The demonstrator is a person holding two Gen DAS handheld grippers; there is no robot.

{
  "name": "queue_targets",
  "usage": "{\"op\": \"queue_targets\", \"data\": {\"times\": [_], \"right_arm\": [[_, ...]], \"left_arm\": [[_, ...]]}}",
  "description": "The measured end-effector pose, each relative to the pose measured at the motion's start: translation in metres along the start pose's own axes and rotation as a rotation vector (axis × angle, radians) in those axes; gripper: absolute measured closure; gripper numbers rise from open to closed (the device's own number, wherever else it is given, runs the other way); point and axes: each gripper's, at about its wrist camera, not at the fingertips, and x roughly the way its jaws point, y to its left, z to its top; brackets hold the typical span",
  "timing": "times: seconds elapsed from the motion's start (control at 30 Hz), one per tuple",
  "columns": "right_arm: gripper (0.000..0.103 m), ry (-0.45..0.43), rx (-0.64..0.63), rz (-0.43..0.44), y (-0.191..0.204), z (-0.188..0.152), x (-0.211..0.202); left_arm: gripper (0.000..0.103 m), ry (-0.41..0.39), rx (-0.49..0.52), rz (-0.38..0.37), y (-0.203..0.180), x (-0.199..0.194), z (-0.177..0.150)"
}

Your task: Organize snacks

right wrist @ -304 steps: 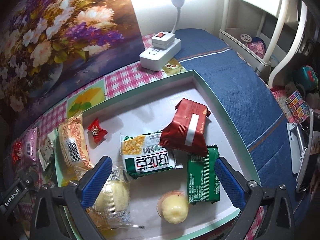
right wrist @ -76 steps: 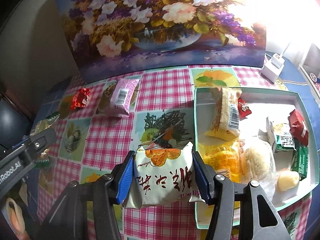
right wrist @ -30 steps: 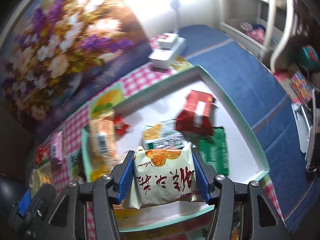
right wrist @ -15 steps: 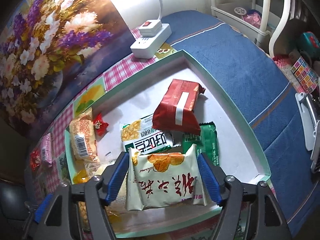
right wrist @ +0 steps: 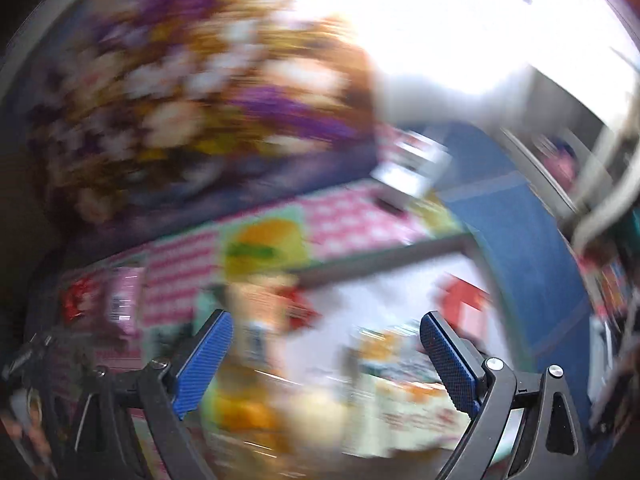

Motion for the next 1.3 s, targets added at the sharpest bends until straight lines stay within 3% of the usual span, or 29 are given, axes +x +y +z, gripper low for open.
{"op": "queue_targets", "data": {"times": [0.1,0.2,0.33,0.5,0.67,0.8,0.83,1.0,1.13,1.3], "right_arm": [[0.007,0.026,-0.077,0.112,0.064,0.007,0.022],[0.007,0.071,-0.144,0.211,0.124,0.003,0.051],[0.007,0.141,-0.194,0.249,0.187,-0.009,0.093],[0.008,0.198,-0.213,0.240,0.223,-0.014,0.134],[0.026,0.223,-0.239,0.208,0.236,-0.021,0.155],[0.057,0.221,-0.229,0.244,0.237,-0.025,0.155],[0.059,0.223,-0.226,0.246,0.235,-0.023,0.155],[0.061,0.228,-0.221,0.274,0.228,-0.032,0.141],[0.061,0.194,-0.213,0.304,0.207,-0.039,0.110],[0.061,0.144,-0.198,0.309,0.174,-0.046,0.069]], "left_arm": [[0.020,-0.011,-0.031,0.020,0.036,0.017,0.025],[0.020,0.011,-0.072,-0.027,0.056,0.037,0.039],[0.020,0.036,-0.095,-0.095,0.063,0.057,0.050],[0.020,0.077,-0.111,-0.119,0.059,0.087,0.063],[0.020,0.118,-0.110,-0.073,0.058,0.113,0.068],[0.026,0.117,-0.117,-0.054,0.055,0.115,0.066],[0.031,0.120,-0.104,-0.041,0.053,0.114,0.064],[0.040,0.123,-0.099,-0.022,0.043,0.106,0.048],[0.040,0.132,-0.113,-0.023,0.032,0.090,0.026],[0.040,0.107,-0.101,-0.088,-0.003,0.051,-0.007]]}}
